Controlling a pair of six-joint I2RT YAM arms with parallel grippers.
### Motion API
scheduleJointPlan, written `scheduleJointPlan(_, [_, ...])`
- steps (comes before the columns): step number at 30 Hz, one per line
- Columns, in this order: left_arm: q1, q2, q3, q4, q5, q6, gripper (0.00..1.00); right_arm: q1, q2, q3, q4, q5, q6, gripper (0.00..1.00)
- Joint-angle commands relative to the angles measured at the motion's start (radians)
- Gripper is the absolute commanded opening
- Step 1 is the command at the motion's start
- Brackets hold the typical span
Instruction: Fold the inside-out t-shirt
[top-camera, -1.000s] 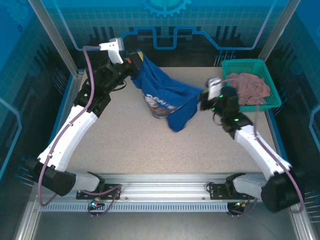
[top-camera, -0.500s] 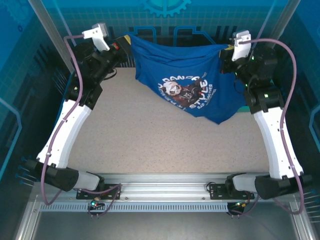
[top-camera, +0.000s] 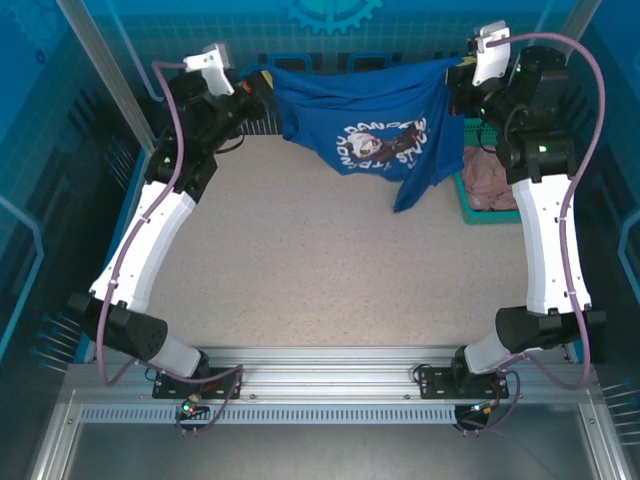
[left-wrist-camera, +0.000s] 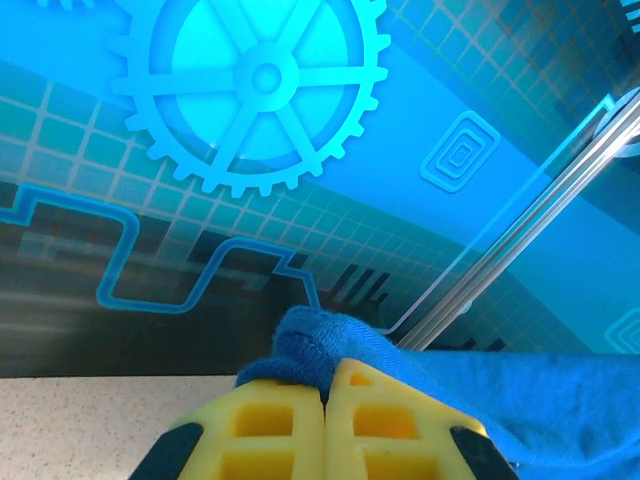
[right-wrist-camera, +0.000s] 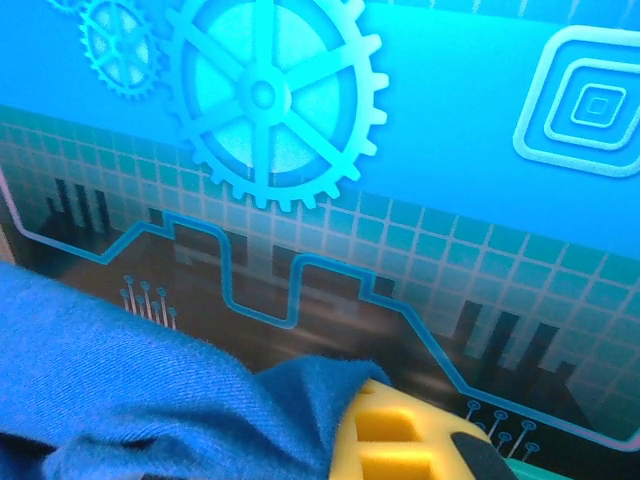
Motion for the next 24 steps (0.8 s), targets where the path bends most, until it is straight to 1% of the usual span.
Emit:
scheduleJointPlan(1, [0.014,-0.130,-0.188,0.038,0.001,-0.010,0.00,0.011,-0.084,-0.134,-0.037,-0.058,0.028,0.00])
scheduleJointPlan(2, [0.015,-0.163,-0.276,0.051,-0.001,-0.024,0.00,0.022,-0.128,-0.241,-0.034,-0.048,0.051,0.00])
scheduleJointPlan(4, [0.014,-0.209,-0.427,0.085,0.031,-0.063,0.00,0.041,-0.195,-0.428,-0.048,-0.041,0.092,0.00])
scheduleJointPlan(7, [0.013,-0.258,-0.626,0.083,0.114,-0.107,0.00,0.068,-0.302,-0.708,-0.096,0.041,0.175,0.01])
scheduleJointPlan(10, [0.004,-0.311,-0.807,0.101,0.152,-0.143,0.00,0.083,-0.421,-0.978,-0.075,0.090,0.279,0.08])
scheduleJointPlan(12, [-0.004,-0.330,-0.883,0.109,0.181,-0.149,0.00,0.116,-0.468,-1.109,-0.032,0.123,0.328,0.18])
scheduleJointPlan(13, [-0.009,-0.326,-0.901,0.112,0.192,-0.149,0.00,0.140,-0.471,-1.142,-0.007,0.130,0.330,0.23])
scheduleJointPlan(14, [-0.014,-0.318,-0.911,0.112,0.203,-0.148,0.00,0.187,-0.464,-1.152,0.036,0.143,0.320,0.30])
scheduleJointPlan(15, [-0.017,-0.307,-0.911,0.111,0.213,-0.143,0.00,0.244,-0.451,-1.175,0.083,0.163,0.284,0.36])
scheduleJointPlan(17, [-0.020,-0.285,-0.905,0.108,0.227,-0.134,0.00,0.360,-0.406,-1.175,0.175,0.182,0.189,0.45])
scheduleJointPlan(19, [-0.022,-0.270,-0.898,0.106,0.233,-0.126,0.00,0.450,-0.341,-1.163,0.241,0.162,0.081,0.49])
scheduleJointPlan(21, [-0.022,-0.260,-0.894,0.111,0.234,-0.124,0.00,0.526,-0.252,-1.113,0.276,0.148,-0.008,0.54])
scheduleJointPlan(23, [-0.022,-0.253,-0.893,0.117,0.237,-0.124,0.00,0.572,-0.161,-1.080,0.308,0.117,-0.058,0.62])
scheduleJointPlan(24, [-0.022,-0.249,-0.891,0.118,0.239,-0.124,0.00,0.584,-0.118,-1.068,0.329,0.104,-0.065,0.64])
